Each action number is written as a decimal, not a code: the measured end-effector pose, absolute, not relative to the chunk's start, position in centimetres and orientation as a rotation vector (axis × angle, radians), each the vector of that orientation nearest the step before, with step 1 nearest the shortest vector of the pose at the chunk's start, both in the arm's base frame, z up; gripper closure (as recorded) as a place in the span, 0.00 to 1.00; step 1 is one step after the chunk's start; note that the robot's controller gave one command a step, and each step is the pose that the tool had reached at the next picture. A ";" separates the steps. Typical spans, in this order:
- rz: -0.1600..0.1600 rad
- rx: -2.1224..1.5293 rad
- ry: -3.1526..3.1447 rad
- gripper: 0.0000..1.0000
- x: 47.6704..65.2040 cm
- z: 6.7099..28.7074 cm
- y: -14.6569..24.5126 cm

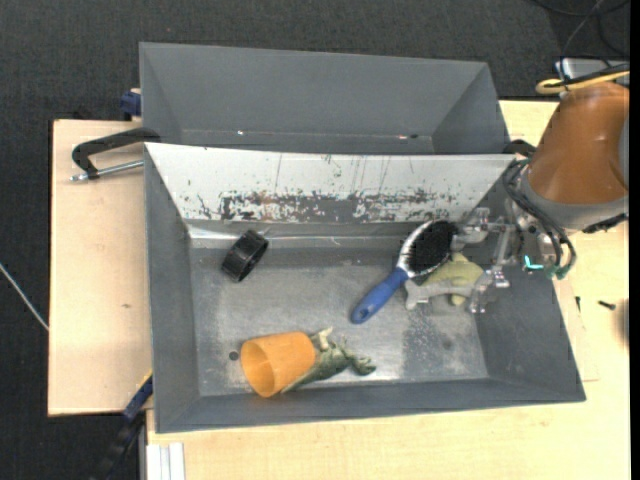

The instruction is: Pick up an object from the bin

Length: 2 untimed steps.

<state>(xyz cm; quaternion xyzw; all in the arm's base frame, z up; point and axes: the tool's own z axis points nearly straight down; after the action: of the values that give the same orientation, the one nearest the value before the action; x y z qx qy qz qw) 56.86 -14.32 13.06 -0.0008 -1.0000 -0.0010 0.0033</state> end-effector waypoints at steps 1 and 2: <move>0.005 -0.145 -3.142 0.00 58.0 7.2 -13.4; -0.002 0.285 -3.131 0.00 57.2 7.5 -8.5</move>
Offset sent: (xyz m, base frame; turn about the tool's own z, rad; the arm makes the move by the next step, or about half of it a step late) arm 0.0098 0.0114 -0.0587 0.0865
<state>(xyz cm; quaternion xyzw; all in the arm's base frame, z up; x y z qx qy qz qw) 57.18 -8.47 7.54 0.0905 -0.9959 -0.0006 -0.0012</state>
